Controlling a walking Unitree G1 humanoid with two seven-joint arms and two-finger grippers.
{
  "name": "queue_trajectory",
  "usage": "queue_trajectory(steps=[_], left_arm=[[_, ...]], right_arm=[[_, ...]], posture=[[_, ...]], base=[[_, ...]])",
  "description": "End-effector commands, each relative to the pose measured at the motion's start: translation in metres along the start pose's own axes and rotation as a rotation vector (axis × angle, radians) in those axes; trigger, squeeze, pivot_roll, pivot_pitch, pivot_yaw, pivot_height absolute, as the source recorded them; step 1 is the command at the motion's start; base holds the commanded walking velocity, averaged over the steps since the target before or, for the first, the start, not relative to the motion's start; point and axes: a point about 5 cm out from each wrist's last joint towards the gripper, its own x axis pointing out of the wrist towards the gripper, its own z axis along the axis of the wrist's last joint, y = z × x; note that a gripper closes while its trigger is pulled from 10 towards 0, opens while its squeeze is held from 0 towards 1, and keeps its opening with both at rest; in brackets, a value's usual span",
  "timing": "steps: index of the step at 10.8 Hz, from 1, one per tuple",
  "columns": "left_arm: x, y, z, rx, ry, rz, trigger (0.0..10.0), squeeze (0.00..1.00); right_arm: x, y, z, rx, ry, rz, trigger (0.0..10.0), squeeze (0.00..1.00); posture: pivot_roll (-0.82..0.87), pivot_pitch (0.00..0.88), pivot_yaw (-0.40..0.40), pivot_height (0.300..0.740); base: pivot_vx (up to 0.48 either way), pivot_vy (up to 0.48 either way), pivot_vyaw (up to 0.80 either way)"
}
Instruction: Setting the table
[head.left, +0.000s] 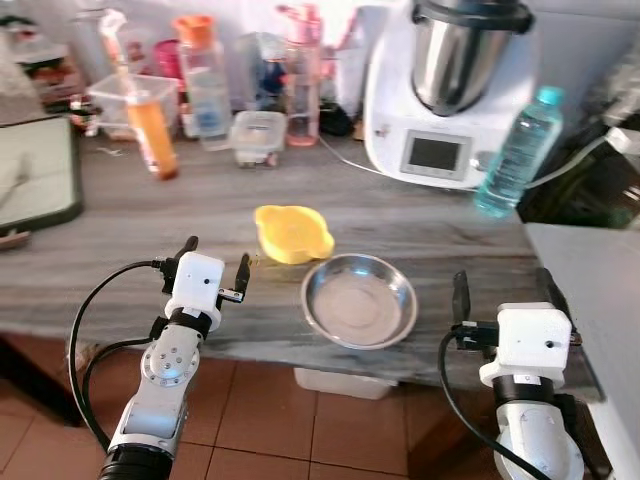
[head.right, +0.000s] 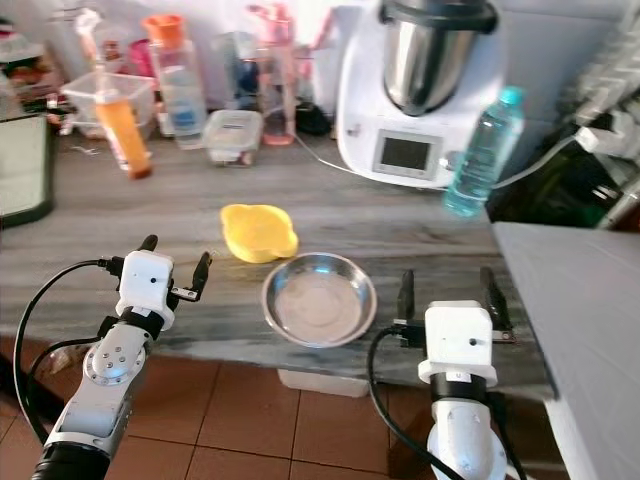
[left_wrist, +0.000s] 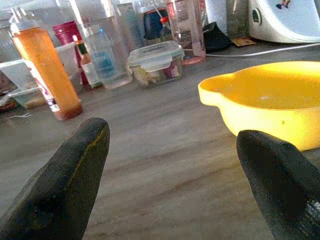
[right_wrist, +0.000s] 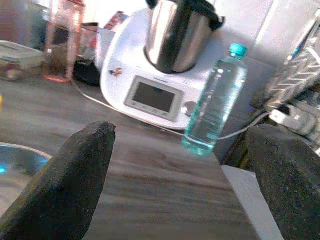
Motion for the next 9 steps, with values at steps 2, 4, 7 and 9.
queue_trajectory(steps=[2,4,7,9], left_arm=[[0.0018,0.0012,0.0061,0.014,-0.010,0.006,10.0,0.00],[0.0008,0.0014,0.0060,0.016,-0.004,0.004,10.0,0.00],[0.0003,0.0006,0.0049,0.029,0.007,0.004,10.0,0.00],[0.0001,0.0007,0.0038,0.032,0.016,0.004,10.0,0.00]], right_arm=[[-0.0002,0.0038,0.0049,0.005,-0.018,0.031,10.0,0.00],[-0.0026,0.0058,0.0040,0.007,-0.010,0.041,10.0,0.00],[-0.0038,0.0055,0.0038,0.007,-0.005,0.039,10.0,0.00],[-0.0041,0.0058,0.0038,0.009,-0.004,0.041,10.0,0.00]], posture=[[0.09,0.036,-0.006,0.740],[0.09,0.046,-0.003,0.740],[0.09,0.049,-0.001,0.740],[0.09,0.052,-0.001,0.740]], base=[[0.000,0.000,0.00],[0.000,0.000,0.00],[-0.165,0.000,0.00],[-0.264,0.000,0.00]])
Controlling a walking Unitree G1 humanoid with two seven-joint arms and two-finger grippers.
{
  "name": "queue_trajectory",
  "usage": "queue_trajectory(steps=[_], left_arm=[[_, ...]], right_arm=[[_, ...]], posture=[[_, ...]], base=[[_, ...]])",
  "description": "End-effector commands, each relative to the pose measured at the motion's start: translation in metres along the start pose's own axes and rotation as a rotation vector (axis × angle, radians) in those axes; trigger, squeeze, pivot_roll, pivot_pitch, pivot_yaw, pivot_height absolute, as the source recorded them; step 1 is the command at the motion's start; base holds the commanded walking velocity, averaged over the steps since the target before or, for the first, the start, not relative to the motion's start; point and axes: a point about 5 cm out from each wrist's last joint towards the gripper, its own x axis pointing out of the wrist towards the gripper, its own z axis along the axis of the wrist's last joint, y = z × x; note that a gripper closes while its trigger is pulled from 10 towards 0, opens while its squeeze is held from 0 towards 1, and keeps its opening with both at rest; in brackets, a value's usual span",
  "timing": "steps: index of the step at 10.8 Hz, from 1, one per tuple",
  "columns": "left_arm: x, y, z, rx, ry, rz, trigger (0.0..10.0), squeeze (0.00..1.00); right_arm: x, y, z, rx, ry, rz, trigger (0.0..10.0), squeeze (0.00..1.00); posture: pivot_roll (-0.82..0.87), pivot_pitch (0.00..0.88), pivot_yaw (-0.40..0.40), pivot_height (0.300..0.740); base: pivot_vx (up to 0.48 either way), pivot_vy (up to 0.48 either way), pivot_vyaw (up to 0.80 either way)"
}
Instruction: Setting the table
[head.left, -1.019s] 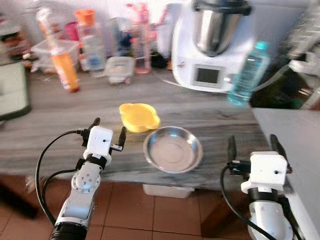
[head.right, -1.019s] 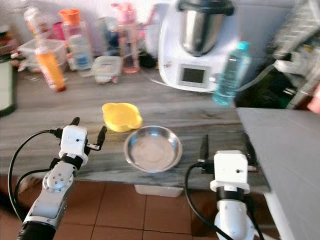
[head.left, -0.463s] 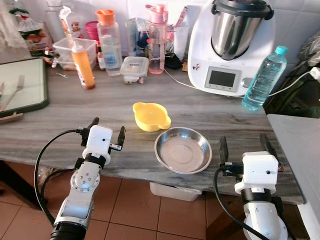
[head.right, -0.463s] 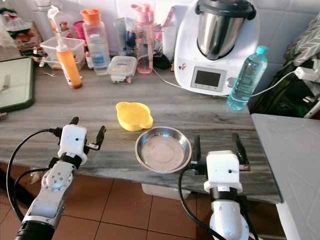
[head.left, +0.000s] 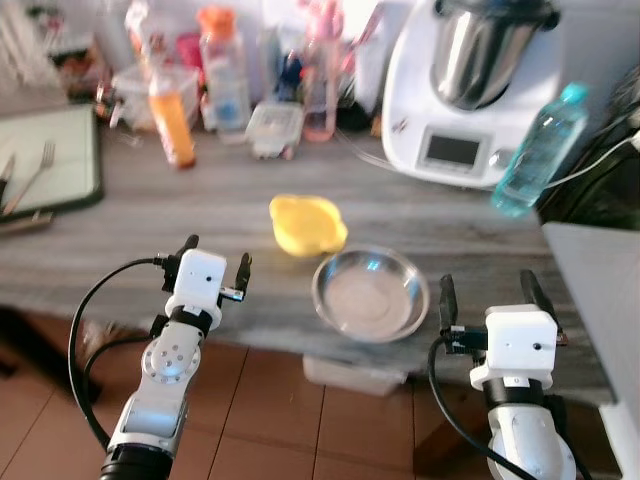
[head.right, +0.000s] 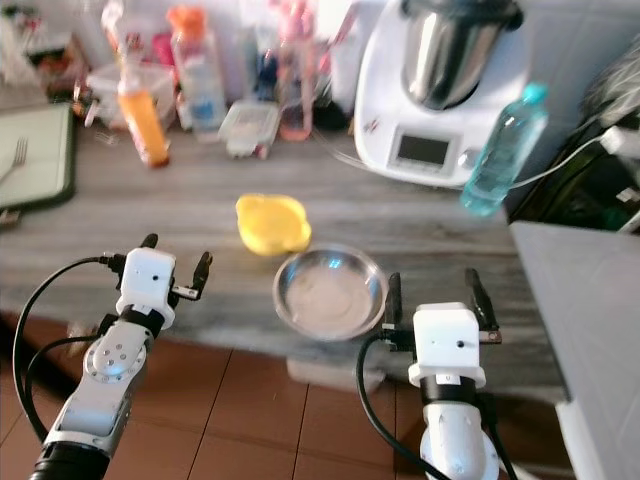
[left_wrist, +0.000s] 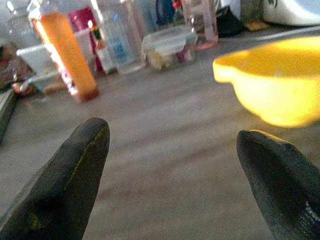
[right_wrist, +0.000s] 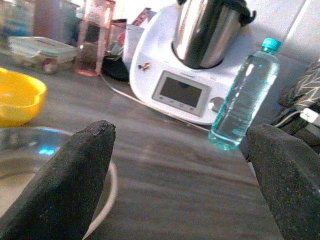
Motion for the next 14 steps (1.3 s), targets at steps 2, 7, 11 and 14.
queue_trajectory(steps=[2,7,11,14], left_arm=[[-0.0008,0.0004,0.0013,0.017,0.002,0.005,10.0,0.00],[-0.0008,0.0019,0.0018,0.025,0.006,0.006,10.0,0.00],[-0.0022,0.0015,0.0009,0.034,0.008,0.006,10.0,0.00],[-0.0038,0.0015,-0.0002,0.039,0.010,0.009,10.0,0.00]], right_arm=[[-0.0013,-0.0007,0.0038,0.000,-0.009,0.006,10.0,0.00],[-0.0018,0.0000,0.0037,0.002,-0.006,0.002,10.0,0.00],[-0.0021,0.0003,0.0040,0.003,-0.006,0.005,10.0,0.00],[-0.0022,0.0021,0.0028,0.006,-0.001,0.017,10.0,0.00]], posture=[[0.09,0.054,0.000,0.740],[0.09,0.058,0.004,0.740],[0.09,0.061,0.000,0.740],[0.09,0.061,-0.003,0.740]], base=[[-0.272,0.000,0.00],[-0.280,0.000,0.00],[-0.282,0.000,0.00],[-0.284,0.000,0.00]])
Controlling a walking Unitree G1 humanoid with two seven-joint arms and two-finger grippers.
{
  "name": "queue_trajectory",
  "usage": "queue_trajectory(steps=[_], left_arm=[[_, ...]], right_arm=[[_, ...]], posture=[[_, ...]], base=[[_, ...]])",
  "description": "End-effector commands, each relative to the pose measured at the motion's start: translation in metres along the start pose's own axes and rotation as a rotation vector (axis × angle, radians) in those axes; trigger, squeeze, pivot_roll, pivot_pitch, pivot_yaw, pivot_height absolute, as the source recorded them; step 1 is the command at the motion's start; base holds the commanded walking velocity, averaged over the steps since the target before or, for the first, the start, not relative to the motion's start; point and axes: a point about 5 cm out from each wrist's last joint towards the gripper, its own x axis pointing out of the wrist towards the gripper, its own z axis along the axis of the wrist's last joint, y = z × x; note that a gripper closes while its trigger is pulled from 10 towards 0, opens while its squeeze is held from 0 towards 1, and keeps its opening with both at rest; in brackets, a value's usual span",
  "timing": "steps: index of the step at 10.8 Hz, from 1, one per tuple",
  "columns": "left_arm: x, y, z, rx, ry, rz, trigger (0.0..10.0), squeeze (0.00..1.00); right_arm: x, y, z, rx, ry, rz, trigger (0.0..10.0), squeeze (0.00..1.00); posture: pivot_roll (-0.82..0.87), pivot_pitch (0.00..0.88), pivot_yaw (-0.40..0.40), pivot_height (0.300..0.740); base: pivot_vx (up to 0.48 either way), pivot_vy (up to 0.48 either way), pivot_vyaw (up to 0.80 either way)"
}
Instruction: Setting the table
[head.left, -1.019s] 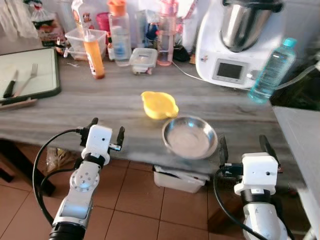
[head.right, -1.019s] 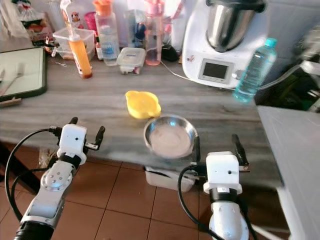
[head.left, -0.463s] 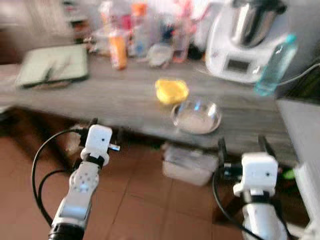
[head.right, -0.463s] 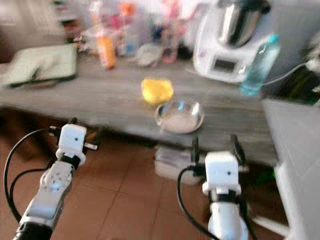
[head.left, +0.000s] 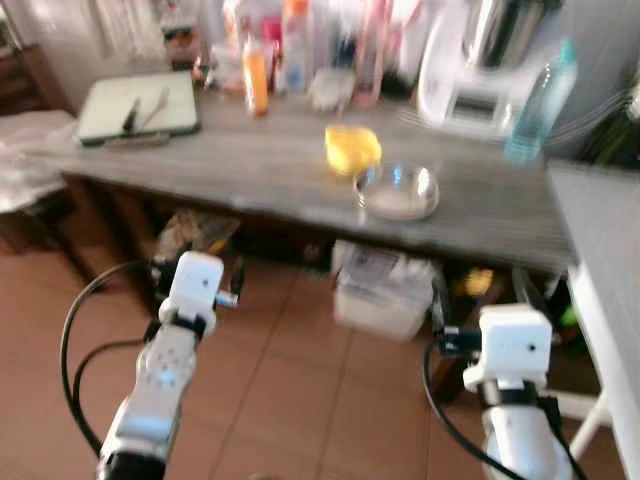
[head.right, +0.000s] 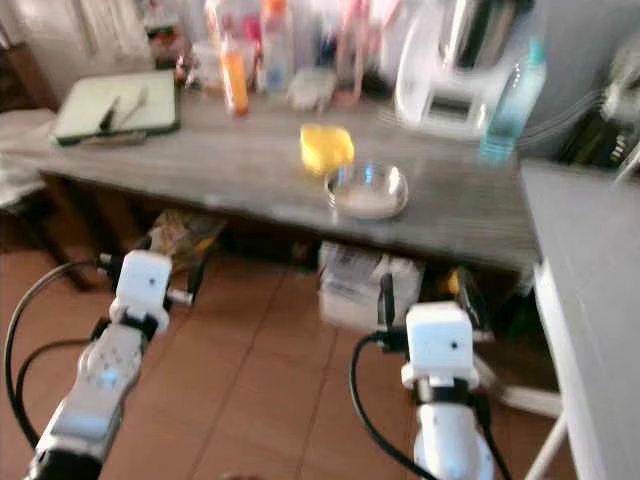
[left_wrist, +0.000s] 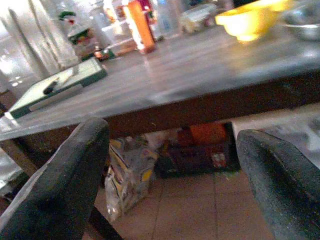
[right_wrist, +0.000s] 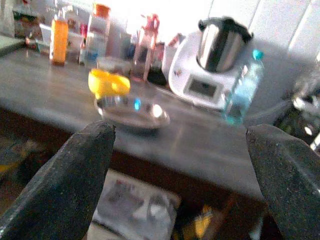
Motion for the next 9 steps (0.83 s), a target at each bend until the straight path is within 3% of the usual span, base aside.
queue_trajectory(steps=[1,9], left_arm=[[0.002,0.002,0.004,0.008,-0.016,0.006,10.0,0.00],[0.000,-0.009,-0.007,-0.001,0.008,-0.056,10.0,0.00]], right_arm=[[0.000,-0.002,0.000,0.002,0.002,0.001,10.0,0.00],[0.001,0.000,-0.005,0.004,0.016,0.021,10.0,0.00]], posture=[[0.09,0.057,-0.006,0.740],[0.09,0.056,-0.020,0.740]], base=[[-0.281,0.000,0.00],[-0.035,0.000,0.00]])
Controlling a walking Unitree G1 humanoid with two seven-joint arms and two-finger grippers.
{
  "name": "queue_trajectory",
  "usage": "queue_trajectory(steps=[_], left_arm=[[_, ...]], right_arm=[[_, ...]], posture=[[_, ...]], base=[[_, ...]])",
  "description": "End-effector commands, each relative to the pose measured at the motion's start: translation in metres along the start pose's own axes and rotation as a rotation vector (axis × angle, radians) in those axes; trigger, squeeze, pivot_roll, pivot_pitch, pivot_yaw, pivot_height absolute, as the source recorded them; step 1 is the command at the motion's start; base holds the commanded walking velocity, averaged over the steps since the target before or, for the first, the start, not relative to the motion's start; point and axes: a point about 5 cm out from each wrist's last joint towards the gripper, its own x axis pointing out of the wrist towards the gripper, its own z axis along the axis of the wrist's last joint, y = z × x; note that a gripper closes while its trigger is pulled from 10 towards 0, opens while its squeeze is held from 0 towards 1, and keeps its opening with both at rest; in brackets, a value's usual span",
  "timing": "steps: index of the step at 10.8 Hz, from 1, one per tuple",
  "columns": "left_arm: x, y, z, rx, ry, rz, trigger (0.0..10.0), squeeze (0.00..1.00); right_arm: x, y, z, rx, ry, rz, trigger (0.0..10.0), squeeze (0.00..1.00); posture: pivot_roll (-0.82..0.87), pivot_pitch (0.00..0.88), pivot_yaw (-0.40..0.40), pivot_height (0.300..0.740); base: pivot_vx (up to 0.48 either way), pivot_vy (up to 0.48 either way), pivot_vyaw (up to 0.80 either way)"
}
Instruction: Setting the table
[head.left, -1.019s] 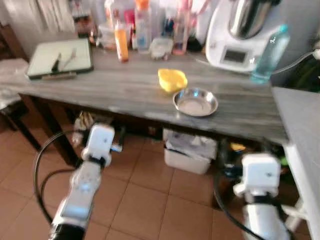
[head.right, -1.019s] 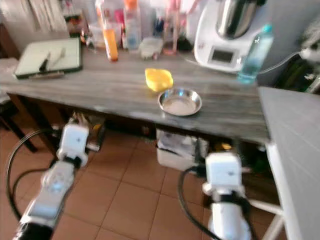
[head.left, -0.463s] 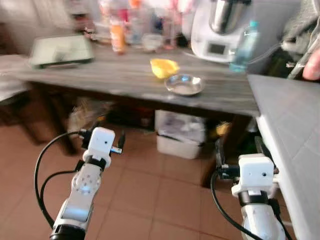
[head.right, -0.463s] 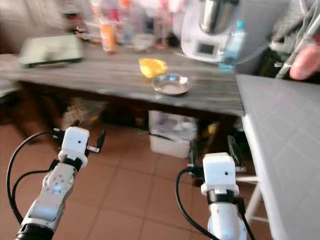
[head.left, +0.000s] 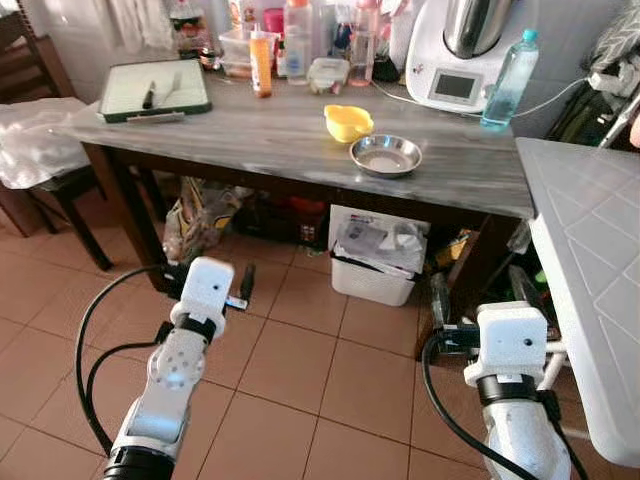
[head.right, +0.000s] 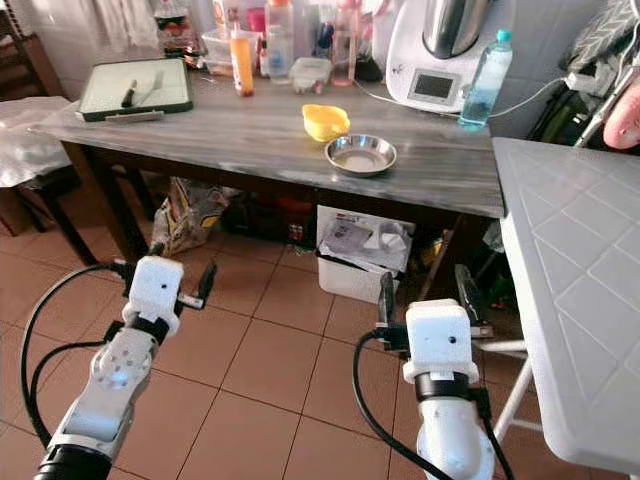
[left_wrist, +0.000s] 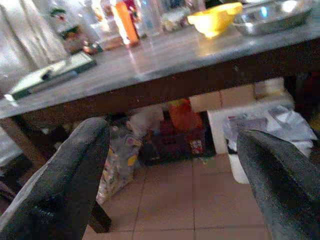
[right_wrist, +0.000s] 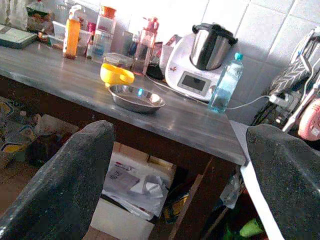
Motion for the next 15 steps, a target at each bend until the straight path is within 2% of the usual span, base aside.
queue_trajectory(steps=[1,3,5,6,10,11,12,13,15], left_arm=[[0.000,-0.004,-0.007,0.003,0.022,-0.028,10.0,0.00],[-0.002,-0.005,-0.018,0.012,0.051,-0.034,10.0,0.00],[0.003,-0.006,-0.007,-0.005,0.000,-0.019,10.0,0.00],[0.008,-0.010,0.007,-0.029,-0.053,-0.027,10.0,0.00],[0.015,-0.018,0.019,-0.067,-0.090,-0.055,10.0,0.00],[0.014,-0.020,0.005,-0.086,-0.033,-0.066,10.0,0.00],[0.008,-0.030,-0.022,-0.092,0.083,-0.143,10.0,0.00],[0.002,-0.035,-0.044,-0.089,0.187,-0.175,10.0,0.00],[-0.018,-0.044,-0.084,-0.078,0.408,-0.211,10.0,0.00]], right_arm=[[-0.004,0.002,-0.010,0.007,0.041,0.019,10.0,0.00],[-0.006,0.002,-0.021,0.023,0.082,0.021,10.0,0.00],[-0.004,-0.002,-0.015,0.014,0.056,0.007,10.0,0.00],[-0.003,-0.002,-0.013,0.014,0.046,0.009,10.0,0.00],[-0.004,0.002,-0.020,0.022,0.067,0.029,10.0,0.00],[-0.004,0.009,-0.026,0.013,0.081,0.068,10.0,0.00],[-0.008,0.008,-0.050,0.082,0.191,0.071,10.0,0.00],[-0.012,0.008,-0.069,0.114,0.278,0.075,10.0,0.00],[-0.022,0.015,-0.109,0.093,0.413,0.141,10.0,0.00]], posture=[[0.09,0.057,-0.023,0.740],[0.09,0.054,-0.024,0.740],[0.09,0.049,-0.029,0.740],[0.08,0.049,-0.031,0.740],[0.08,0.053,-0.027,0.740],[0.08,0.056,-0.024,0.740],[0.07,0.054,-0.027,0.740],[0.07,0.055,-0.030,0.740],[0.06,0.052,-0.037,0.740]], base=[[0.000,0.000,0.00],[0.000,0.000,0.00],[0.000,0.000,0.00],[0.000,0.000,0.00],[0.000,0.000,-0.21],[0.000,0.000,0.00],[0.000,0.000,0.00],[0.000,0.000,0.00],[0.000,0.000,0.00]])
